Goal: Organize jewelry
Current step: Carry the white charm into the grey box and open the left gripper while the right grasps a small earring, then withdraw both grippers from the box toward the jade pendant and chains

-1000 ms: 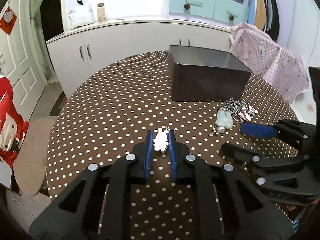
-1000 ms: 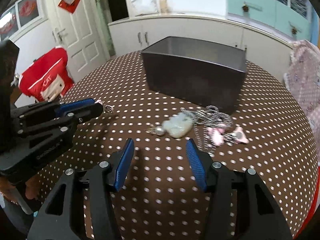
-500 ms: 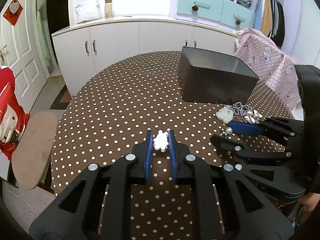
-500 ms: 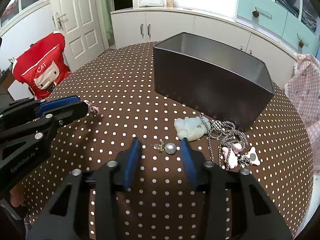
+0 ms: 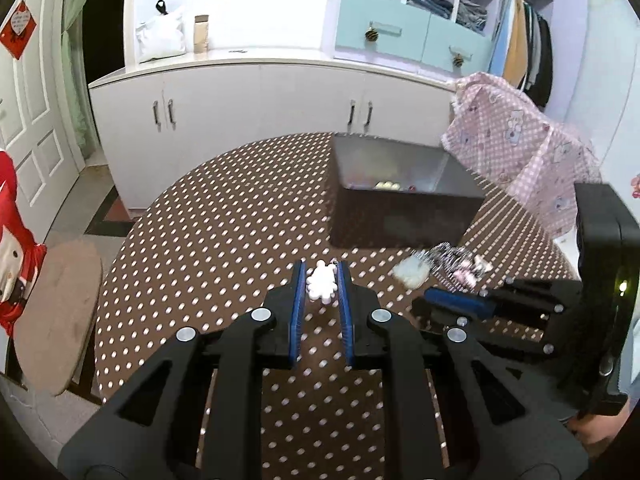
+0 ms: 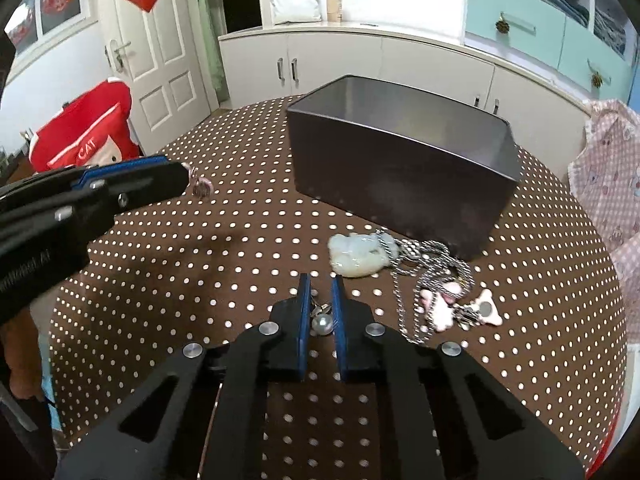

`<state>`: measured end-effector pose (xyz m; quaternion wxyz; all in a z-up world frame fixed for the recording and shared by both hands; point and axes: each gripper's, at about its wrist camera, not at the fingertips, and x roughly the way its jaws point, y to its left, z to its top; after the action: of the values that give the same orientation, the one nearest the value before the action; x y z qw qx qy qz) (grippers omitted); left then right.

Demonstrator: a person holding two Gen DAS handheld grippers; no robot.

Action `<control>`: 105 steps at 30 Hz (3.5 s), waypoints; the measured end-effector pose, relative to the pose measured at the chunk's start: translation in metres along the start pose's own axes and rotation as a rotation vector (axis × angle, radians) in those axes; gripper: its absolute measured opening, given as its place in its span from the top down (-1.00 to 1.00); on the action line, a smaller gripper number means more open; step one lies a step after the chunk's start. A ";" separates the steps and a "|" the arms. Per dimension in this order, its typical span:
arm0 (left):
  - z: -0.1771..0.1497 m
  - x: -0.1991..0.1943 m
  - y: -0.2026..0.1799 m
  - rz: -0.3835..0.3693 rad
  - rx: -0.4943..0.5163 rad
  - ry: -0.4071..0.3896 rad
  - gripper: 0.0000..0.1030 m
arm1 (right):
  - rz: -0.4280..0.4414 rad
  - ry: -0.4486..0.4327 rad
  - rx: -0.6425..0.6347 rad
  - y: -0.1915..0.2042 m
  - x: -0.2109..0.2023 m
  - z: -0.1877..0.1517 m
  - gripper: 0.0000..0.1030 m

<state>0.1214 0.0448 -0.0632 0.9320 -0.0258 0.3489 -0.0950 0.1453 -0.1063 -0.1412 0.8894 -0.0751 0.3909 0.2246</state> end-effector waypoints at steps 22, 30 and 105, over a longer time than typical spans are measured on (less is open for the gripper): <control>0.092 0.050 -0.026 -0.127 -0.068 0.023 0.69 | 0.053 -0.224 0.196 -0.081 -0.051 0.069 0.82; 0.088 0.079 -0.028 -0.121 -0.104 0.116 0.69 | 0.087 -0.189 0.222 -0.087 -0.032 0.069 0.82; -0.002 0.073 -0.057 0.011 0.328 0.170 0.36 | -0.097 0.044 0.068 -0.085 -0.015 -0.020 0.03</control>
<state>0.1654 -0.0254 -0.1051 0.8914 0.1366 0.4061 -0.1476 0.1621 -0.1935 -0.1472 0.8925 -0.0688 0.4136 0.1660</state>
